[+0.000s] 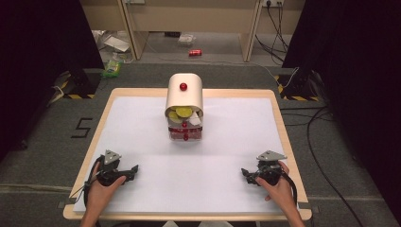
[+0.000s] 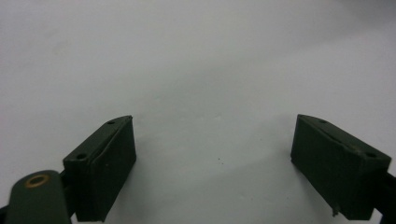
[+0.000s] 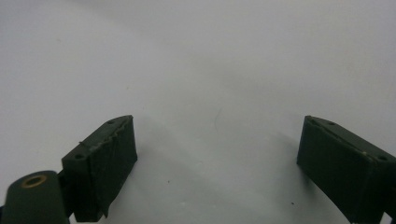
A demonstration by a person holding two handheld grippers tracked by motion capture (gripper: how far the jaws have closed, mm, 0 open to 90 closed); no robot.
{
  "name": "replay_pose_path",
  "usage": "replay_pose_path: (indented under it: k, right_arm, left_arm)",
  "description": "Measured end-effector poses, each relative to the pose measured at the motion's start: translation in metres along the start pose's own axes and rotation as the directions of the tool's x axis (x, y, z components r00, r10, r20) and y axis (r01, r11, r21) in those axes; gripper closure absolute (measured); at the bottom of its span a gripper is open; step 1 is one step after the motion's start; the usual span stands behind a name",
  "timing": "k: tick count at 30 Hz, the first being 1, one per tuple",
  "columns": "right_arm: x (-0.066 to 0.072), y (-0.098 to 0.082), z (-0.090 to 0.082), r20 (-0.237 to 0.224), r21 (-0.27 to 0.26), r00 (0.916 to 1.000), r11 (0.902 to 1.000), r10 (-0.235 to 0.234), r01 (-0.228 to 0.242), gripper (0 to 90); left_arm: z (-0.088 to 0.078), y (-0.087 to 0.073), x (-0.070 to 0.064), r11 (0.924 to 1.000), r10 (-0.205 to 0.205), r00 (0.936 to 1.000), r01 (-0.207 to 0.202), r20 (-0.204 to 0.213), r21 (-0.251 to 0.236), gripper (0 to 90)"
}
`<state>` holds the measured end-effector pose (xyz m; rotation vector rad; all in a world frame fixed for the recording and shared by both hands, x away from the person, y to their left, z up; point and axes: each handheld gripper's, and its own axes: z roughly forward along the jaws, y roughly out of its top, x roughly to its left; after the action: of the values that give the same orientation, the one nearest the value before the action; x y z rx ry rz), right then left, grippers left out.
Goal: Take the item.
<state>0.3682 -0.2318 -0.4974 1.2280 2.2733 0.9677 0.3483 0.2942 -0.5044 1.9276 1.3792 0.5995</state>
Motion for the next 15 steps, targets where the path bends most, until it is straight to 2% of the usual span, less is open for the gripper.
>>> replay_pose_path:
  k: [6,7,8,9,11,12,14,15]
  right_arm:
    - [0.000,0.000,0.000,0.000,0.000,1.0000,1.0000,0.000,0.000,12.2]
    - [0.000,0.000,0.000,0.000,0.000,1.0000,1.0000,0.000,0.000,12.2]
    - [0.000,0.000,0.000,0.000,0.000,1.0000,1.0000,0.000,0.000,12.2]
    - [0.000,0.000,0.000,0.000,0.000,1.0000,1.0000,0.000,0.000,12.2]
    - [0.000,0.000,0.000,0.000,0.000,1.0000,1.0000,0.000,0.000,12.2]
    - [0.000,0.000,0.000,0.000,0.000,1.0000,1.0000,0.000,0.000,12.2]
    - [0.000,0.000,0.000,0.001,0.000,1.0000,1.0000,-0.001,0.001,12.2]
    - [0.000,0.000,0.000,0.001,0.000,1.0000,1.0000,-0.001,0.001,12.2]
  left_arm:
    - [-0.001,0.000,0.001,1.0000,-0.001,1.0000,0.001,0.007,-0.003,14.8]
    - [-0.002,0.000,0.001,0.9999,0.005,0.9995,-0.004,0.033,-0.012,16.4]
    - [-0.002,0.000,0.001,0.9999,0.005,0.9995,-0.004,0.033,-0.012,18.3]
    - [-0.005,0.003,-0.001,0.9990,-0.016,0.9962,0.020,0.086,-0.040,18.0]
    - [-0.008,0.007,-0.005,0.9975,-0.002,0.9943,0.009,0.107,-0.070,17.0]
    - [-0.008,0.007,-0.005,0.9975,-0.002,0.9943,0.009,0.107,-0.070,16.9]
    - [-0.014,0.016,-0.015,0.9938,0.028,0.9908,-0.013,0.132,-0.110,16.9]
    - [-0.014,0.016,-0.015,0.9938,0.028,0.9908,-0.013,0.132,-0.110,16.8]
